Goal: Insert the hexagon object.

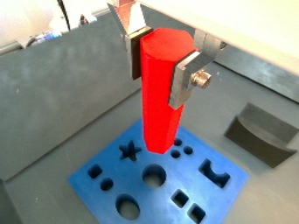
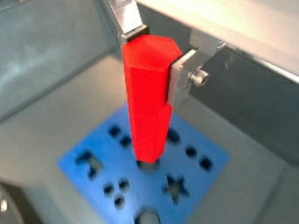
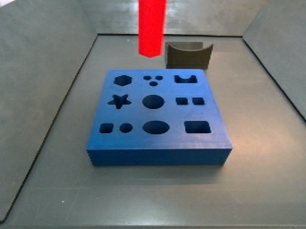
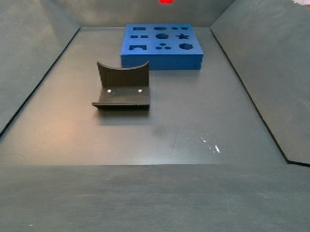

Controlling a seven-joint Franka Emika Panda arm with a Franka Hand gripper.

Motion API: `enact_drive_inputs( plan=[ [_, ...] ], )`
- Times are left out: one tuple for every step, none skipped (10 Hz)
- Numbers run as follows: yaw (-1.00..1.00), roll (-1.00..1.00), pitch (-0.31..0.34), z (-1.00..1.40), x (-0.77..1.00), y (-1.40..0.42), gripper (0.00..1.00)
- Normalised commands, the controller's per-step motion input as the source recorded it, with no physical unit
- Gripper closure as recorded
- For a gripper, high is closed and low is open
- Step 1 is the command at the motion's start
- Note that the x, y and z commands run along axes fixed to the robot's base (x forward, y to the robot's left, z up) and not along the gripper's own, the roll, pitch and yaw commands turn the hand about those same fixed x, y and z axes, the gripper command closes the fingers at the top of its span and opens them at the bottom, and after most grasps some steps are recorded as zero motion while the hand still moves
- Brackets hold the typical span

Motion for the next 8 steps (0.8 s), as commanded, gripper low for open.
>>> enact_drive_inputs(
  plan=[
    [-0.05,-0.14,-0.081,-0.9,-1.0,0.71,1.0],
    [-0.06,-0.19,-0.097,-0.81,-1.0,0.66,1.0],
    [-0.04,-0.25,-0.131,-0.7,-0.9,0.63,1.0],
    [0.0,-0.37,-0.164,-0.45,-0.75,0.54,1.0],
    [0.0,-0.43,-0.233,-0.27,-0.56,0.49,1.0],
    [0.02,-0.43,-0.283,-0.16,-0.34,0.46,1.0],
    [0.05,-0.25,-0.226,-0.42,-0.03,0.05,1.0],
    [0.0,-0.04,-0.156,-0.59,0.0,0.0,1.0]
  ],
)
